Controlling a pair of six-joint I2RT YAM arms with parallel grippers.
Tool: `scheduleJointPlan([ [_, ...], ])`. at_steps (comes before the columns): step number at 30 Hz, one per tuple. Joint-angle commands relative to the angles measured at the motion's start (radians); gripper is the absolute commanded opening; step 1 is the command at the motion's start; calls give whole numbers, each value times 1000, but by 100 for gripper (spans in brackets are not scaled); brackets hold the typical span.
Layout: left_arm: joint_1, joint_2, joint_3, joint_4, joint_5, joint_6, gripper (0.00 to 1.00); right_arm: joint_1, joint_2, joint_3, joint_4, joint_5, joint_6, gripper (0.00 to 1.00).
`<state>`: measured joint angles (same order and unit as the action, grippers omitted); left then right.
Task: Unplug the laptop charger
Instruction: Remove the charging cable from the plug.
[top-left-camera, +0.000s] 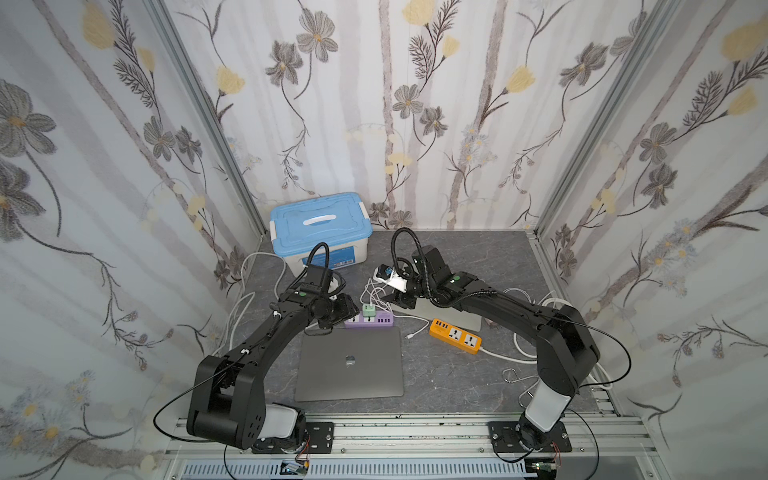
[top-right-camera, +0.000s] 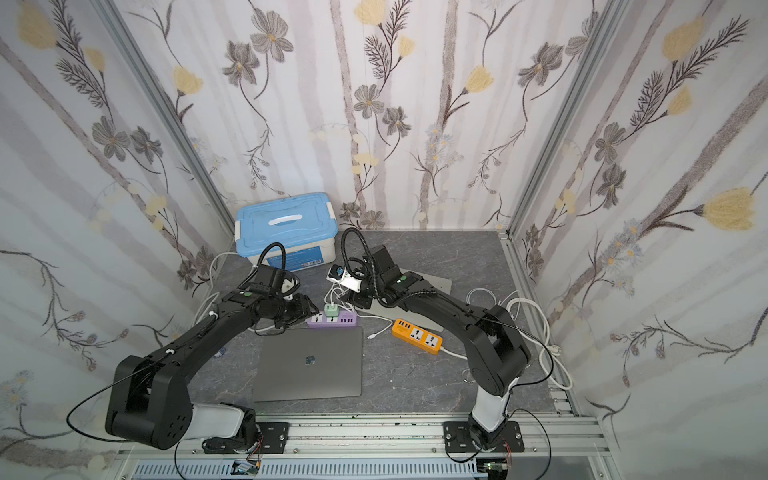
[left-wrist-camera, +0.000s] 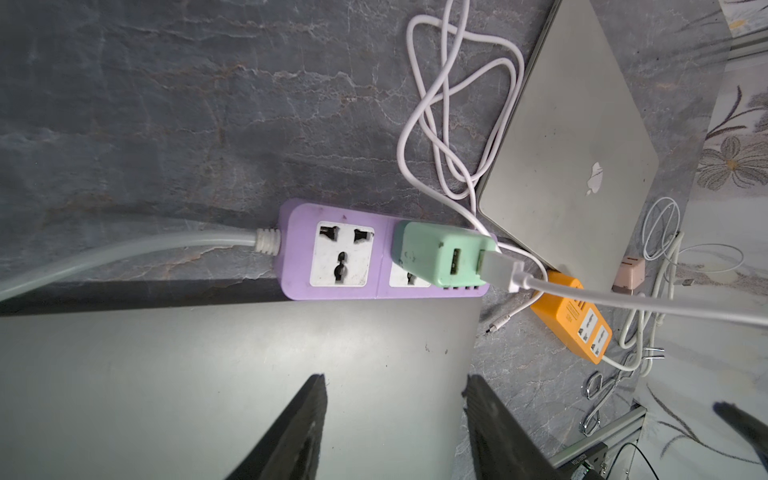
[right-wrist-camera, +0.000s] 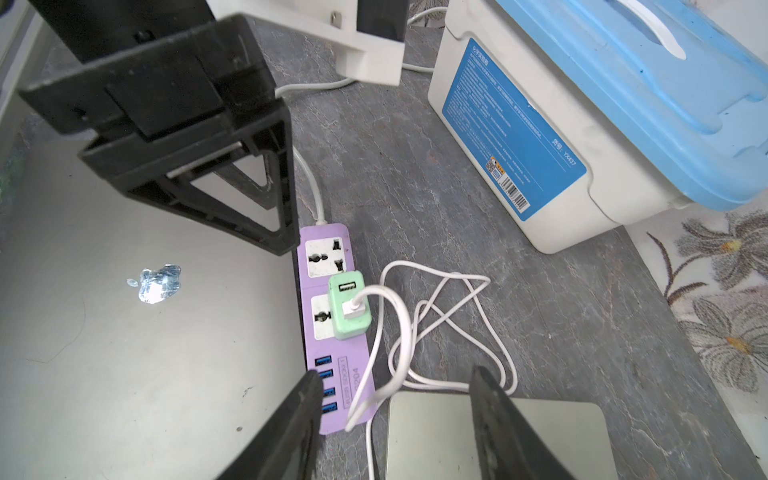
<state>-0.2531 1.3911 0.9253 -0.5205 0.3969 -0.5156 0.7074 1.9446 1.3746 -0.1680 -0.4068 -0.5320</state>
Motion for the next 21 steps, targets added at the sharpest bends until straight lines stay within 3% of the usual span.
scheduleJointPlan([
  [1,2,19,10,29,8,17,57,0,35,40,20,-66,-13,57],
  [21,2,162,67,111,26,11,56,0,172,165,-69,-135,-51,58],
])
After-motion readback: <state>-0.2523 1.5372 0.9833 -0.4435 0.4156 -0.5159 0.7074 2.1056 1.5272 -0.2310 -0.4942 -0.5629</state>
